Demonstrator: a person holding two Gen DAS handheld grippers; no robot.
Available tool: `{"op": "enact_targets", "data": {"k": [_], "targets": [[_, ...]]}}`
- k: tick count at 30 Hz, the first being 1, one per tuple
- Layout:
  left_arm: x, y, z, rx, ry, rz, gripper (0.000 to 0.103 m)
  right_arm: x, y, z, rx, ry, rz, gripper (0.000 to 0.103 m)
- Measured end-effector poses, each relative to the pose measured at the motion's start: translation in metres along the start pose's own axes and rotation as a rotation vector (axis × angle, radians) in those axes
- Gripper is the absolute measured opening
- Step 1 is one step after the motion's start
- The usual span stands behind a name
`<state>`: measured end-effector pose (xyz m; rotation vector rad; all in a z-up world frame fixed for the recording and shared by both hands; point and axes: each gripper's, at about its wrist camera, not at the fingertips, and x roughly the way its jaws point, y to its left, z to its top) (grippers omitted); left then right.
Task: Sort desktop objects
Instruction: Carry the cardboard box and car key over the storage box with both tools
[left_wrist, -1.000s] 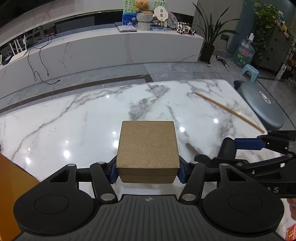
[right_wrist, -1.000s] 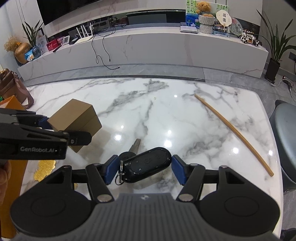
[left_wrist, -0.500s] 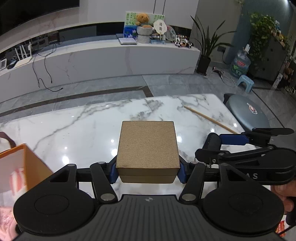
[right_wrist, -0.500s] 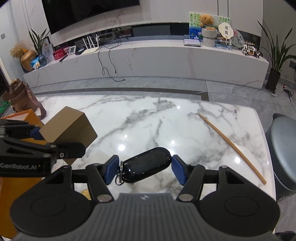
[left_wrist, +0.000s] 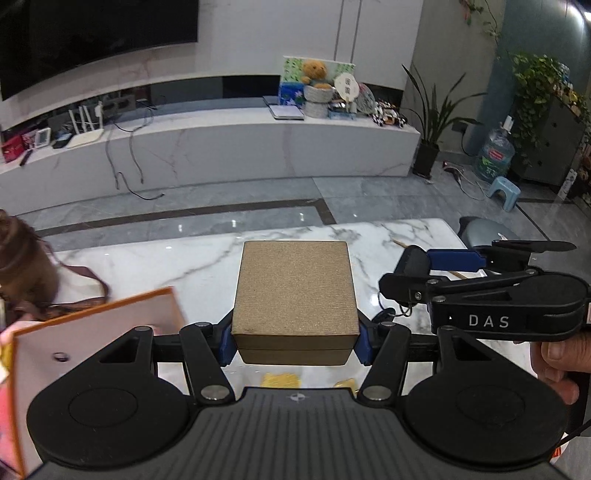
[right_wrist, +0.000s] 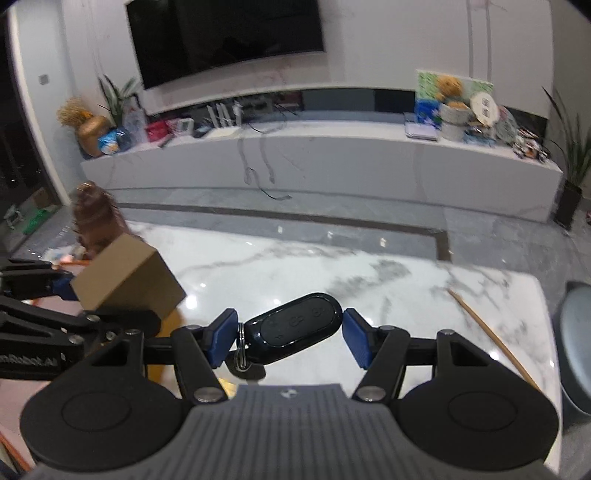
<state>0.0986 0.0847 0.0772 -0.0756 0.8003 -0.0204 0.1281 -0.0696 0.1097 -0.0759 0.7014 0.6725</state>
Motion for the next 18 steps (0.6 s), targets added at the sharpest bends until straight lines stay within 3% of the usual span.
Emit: {"op": "enact_targets", "data": {"k": [8, 18], "targets": [[-0.054, 0.045, -0.009, -0.039, -0.038, 0.090, 0.068, -0.016, 0.082, 0.018, -0.098, -0.056, 0.101, 0.064], [-0.094, 0.095, -0.056, -0.113, -0.012, 0.174, 0.068, -0.009, 0.162, 0.007, -0.244, -0.017, 0.195, 0.064]]}}
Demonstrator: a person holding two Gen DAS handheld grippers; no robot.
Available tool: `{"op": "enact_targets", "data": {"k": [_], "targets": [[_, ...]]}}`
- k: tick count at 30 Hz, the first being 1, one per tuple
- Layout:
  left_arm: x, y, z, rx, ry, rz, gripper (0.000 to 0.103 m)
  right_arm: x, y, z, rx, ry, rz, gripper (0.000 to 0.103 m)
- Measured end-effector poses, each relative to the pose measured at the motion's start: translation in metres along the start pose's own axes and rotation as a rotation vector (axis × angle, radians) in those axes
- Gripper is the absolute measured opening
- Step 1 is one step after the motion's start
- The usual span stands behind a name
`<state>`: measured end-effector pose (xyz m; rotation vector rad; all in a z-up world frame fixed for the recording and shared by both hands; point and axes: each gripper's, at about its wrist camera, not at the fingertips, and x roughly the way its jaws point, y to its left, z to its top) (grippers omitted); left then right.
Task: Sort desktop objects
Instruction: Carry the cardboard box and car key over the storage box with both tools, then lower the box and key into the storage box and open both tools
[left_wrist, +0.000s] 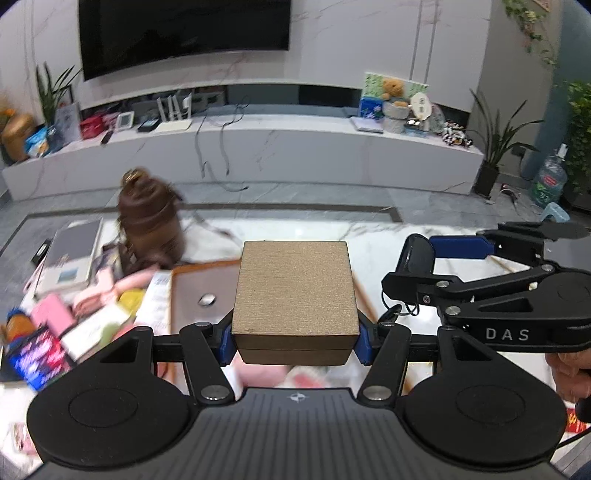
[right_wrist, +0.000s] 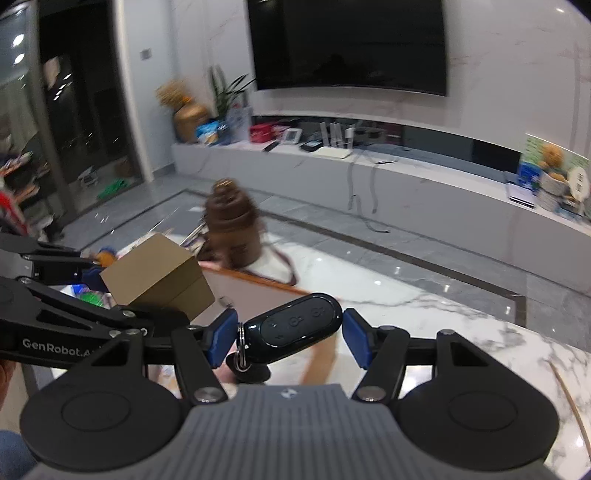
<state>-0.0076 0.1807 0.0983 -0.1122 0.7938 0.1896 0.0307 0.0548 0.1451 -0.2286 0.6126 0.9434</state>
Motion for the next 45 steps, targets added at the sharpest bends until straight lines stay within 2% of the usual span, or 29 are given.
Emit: {"op": "enact_targets", "data": {"k": [8, 15, 21, 37, 39, 41, 45], "targets": [[0.006, 0.022, -0.051, -0.023, 0.102, 0.017, 0.068, 0.033, 0.042, -0.018, -0.082, 0.091, 0.041, 0.064], [0.015, 0.026, -0.082, -0.027, 0.163, 0.022, 0.068, 0.050, 0.052, -0.024, -0.125, 0.132, 0.035, 0.064], [0.027, 0.023, -0.097, -0.019, 0.210, 0.025, 0.068, 0.061, 0.052, -0.028, -0.124, 0.162, 0.025, 0.064], [0.036, 0.019, -0.108, -0.004, 0.258, 0.042, 0.068, 0.074, 0.060, -0.033, -0.157, 0.199, 0.008, 0.065], [0.035, 0.019, -0.108, 0.003, 0.263, 0.045, 0.074, 0.075, 0.062, -0.035, -0.164, 0.209, 0.010, 0.065], [0.034, 0.017, -0.108, 0.023, 0.269, 0.063, 0.090, 0.076, 0.064, -0.035, -0.170, 0.216, -0.004, 0.066], [0.026, 0.022, -0.108, 0.000, 0.232, 0.060, 0.091, 0.068, 0.065, -0.034, -0.160, 0.190, -0.010, 0.070]]}}
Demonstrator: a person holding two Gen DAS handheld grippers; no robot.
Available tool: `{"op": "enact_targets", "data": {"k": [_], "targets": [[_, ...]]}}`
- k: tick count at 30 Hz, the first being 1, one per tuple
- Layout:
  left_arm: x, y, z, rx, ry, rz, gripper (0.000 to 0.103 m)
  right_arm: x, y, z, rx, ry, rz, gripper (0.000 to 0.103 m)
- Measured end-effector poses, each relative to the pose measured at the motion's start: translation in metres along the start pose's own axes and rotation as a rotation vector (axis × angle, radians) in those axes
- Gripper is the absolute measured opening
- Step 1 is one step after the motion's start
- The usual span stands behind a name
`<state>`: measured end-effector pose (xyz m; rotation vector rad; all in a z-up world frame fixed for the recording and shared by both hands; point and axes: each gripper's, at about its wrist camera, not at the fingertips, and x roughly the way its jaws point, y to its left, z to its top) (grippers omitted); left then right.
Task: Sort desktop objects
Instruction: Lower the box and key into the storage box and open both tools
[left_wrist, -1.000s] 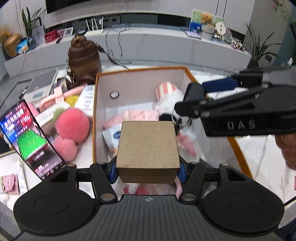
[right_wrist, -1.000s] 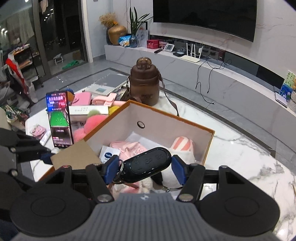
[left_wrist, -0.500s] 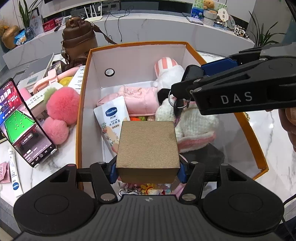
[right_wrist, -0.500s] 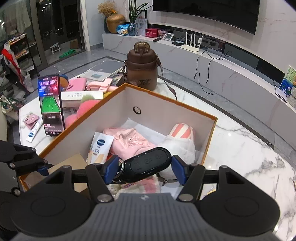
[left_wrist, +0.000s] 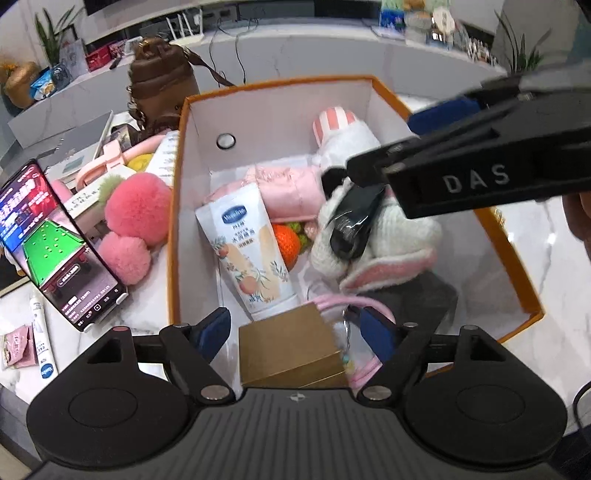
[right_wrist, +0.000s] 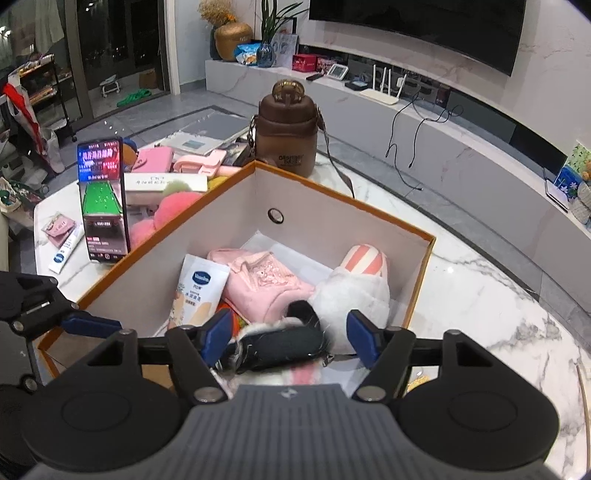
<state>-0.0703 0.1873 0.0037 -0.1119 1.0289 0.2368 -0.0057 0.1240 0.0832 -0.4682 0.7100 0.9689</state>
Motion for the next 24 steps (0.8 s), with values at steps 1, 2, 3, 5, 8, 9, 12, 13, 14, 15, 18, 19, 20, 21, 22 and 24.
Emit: {"op": "enact_targets", "data": {"k": [1, 2, 3, 5, 8, 9, 12, 13, 14, 15, 18, 19, 20, 21, 22, 24], "targets": [[-0.004, 0.003, -0.001, -0.022, -0.022, 0.002, 0.091, -0.003, 0.000, 0.000, 0.005, -0.008, -0.001, 0.072], [-0.009, 0.006, -0.002, -0.042, -0.048, -0.009, 0.091, -0.007, -0.001, 0.000, 0.012, -0.019, -0.004, 0.073], [-0.013, 0.008, -0.003, -0.058, -0.067, -0.007, 0.092, -0.010, -0.002, 0.000, 0.018, -0.028, -0.007, 0.074], [-0.022, 0.008, -0.005, -0.076, -0.115, 0.035, 0.092, -0.017, -0.004, -0.002, 0.032, -0.042, -0.015, 0.075], [-0.037, 0.008, -0.009, -0.095, -0.172, 0.034, 0.098, -0.028, -0.006, -0.005, 0.055, -0.060, -0.027, 0.079], [-0.042, 0.007, -0.011, -0.103, -0.195, 0.045, 0.098, -0.032, -0.005, -0.007, 0.060, -0.067, -0.031, 0.080], [-0.055, 0.009, -0.013, -0.134, -0.258, 0.081, 0.098, -0.042, -0.003, -0.013, 0.067, -0.077, -0.036, 0.082], [-0.057, 0.009, -0.012, -0.145, -0.267, 0.084, 0.098, -0.045, -0.001, -0.016, 0.068, -0.078, -0.038, 0.083], [-0.059, 0.011, -0.012, -0.159, -0.274, 0.085, 0.098, -0.049, 0.000, -0.018, 0.069, -0.080, -0.040, 0.083], [-0.061, 0.013, -0.012, -0.178, -0.274, 0.091, 0.098, -0.052, 0.002, -0.021, 0.070, -0.084, -0.044, 0.084], [-0.067, 0.018, -0.013, -0.236, -0.282, 0.101, 0.098, -0.060, 0.008, -0.030, 0.071, -0.089, -0.065, 0.085], [-0.070, 0.020, -0.014, -0.251, -0.298, 0.096, 0.098, -0.061, 0.010, -0.032, 0.069, -0.090, -0.074, 0.086], [-0.074, 0.021, -0.016, -0.263, -0.317, 0.089, 0.098, -0.064, 0.012, -0.035, 0.068, -0.094, -0.082, 0.087], [-0.078, 0.022, -0.017, -0.274, -0.336, 0.086, 0.098, -0.066, 0.014, -0.037, 0.067, -0.095, -0.085, 0.088], [-0.081, 0.023, -0.018, -0.281, -0.353, 0.087, 0.098, -0.068, 0.017, -0.039, 0.065, -0.097, -0.085, 0.089], [-0.086, 0.021, -0.021, -0.292, -0.361, 0.092, 0.098, -0.071, 0.023, -0.045, 0.059, -0.099, -0.089, 0.090]]}}
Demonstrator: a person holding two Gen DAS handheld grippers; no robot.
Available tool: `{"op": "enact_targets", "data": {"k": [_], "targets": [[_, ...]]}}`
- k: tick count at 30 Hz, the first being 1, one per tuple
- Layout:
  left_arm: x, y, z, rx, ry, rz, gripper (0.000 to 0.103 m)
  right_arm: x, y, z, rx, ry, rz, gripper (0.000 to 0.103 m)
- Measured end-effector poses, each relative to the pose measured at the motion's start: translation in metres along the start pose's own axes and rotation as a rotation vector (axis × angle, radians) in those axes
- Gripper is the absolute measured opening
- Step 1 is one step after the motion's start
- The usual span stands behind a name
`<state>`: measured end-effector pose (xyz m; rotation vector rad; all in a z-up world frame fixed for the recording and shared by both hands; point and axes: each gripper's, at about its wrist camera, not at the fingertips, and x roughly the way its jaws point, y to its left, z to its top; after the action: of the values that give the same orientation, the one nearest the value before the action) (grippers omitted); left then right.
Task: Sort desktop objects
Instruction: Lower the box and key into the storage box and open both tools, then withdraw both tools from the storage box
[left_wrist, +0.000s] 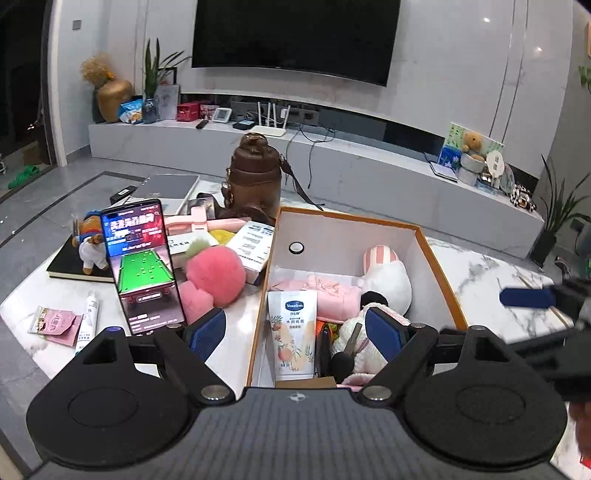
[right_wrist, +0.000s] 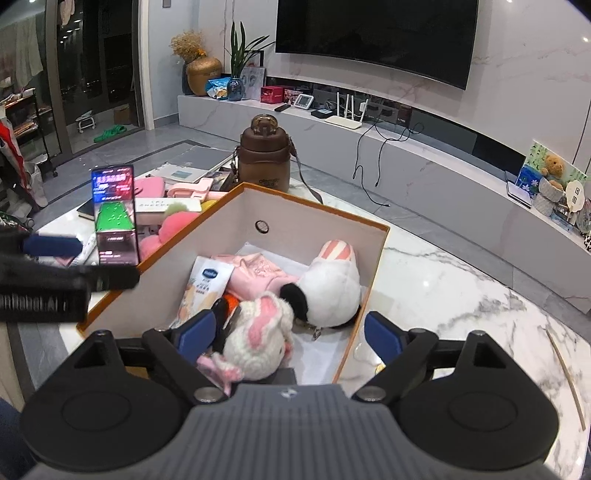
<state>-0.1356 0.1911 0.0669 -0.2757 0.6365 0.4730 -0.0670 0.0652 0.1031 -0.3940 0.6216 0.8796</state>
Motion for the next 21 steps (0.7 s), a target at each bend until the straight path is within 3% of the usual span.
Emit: {"op": "enact_targets", "data": {"k": [9, 13, 16, 21], "targets": [[-0.011, -0.006, -0.002, -0.019, -0.011, 0.004, 0.098, -0.015, 0.024, -0.020, -0.022, -0.030, -0.038, 0.095], [-0.010, -0.002, -0.001, -0.074, 0.029, -0.002, 0.098, -0.019, 0.030, -0.028, 0.003, -0.038, -0.063, 0.096], [-0.006, 0.000, -0.001, -0.094, 0.061, -0.006, 0.098, -0.023, 0.036, -0.033, 0.014, -0.052, -0.082, 0.102], [-0.003, -0.002, -0.003, -0.079, 0.086, 0.043, 0.098, -0.028, 0.039, -0.038, 0.029, -0.075, -0.105, 0.102]]}}
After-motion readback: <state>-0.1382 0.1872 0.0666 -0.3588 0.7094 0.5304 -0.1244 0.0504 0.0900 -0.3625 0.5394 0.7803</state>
